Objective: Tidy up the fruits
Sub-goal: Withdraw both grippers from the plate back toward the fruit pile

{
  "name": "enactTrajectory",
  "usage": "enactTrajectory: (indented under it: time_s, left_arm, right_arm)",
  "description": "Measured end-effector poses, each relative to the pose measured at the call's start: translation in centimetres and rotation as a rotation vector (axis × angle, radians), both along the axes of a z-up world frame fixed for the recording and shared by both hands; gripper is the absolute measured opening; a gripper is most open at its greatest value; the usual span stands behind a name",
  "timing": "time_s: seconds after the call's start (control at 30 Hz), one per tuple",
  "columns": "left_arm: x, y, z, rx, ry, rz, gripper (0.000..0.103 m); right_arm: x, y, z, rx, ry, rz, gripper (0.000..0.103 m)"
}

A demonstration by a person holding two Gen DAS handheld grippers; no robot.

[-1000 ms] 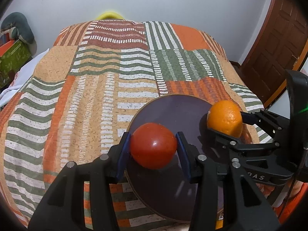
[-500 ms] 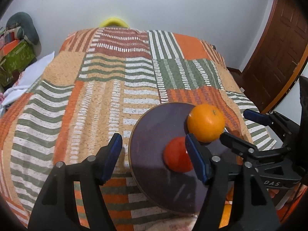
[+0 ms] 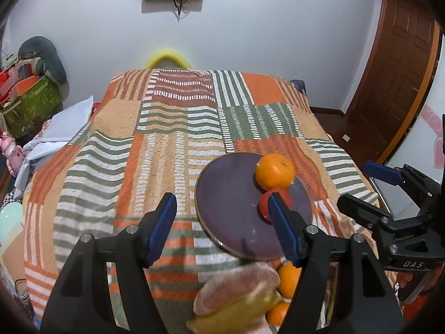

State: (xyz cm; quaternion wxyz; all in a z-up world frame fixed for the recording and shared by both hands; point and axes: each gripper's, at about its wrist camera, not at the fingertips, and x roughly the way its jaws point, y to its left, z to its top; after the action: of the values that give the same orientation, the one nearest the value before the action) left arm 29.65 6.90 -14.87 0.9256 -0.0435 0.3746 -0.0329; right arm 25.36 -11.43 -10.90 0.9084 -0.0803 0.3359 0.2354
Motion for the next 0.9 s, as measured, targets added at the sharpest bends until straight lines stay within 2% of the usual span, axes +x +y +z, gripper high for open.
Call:
enactTrajectory:
  time_s: [0.2,0.47,0.63,0.9]
  left_arm:
    - [-3.4,0.2,0.7,0.013,0.0,-0.001,0.068]
    - [-7.2,0.8,-0.6,0.033,0.047,-0.001,0.067]
    - [-8.3,1.2,-2.9,0.017,0.101,-0.008,0.068]
    - [-8.1,1.4,-8.1,-0.028,0.219,-0.014,0.068]
  right_arm:
    - [-3.1,-0.2,0.1,-0.029,-0.026,-0.008,0.083]
    - [-5.8,-0.6,-0.8,-0.014,0.003,-0.004,0.083]
    - [-6.9,-0.9,-2.4,0.002,0.041,-0.013,0.083]
    - [-6.9,-0.3,-6.4,-0.018,0.142,-0.001,0.083]
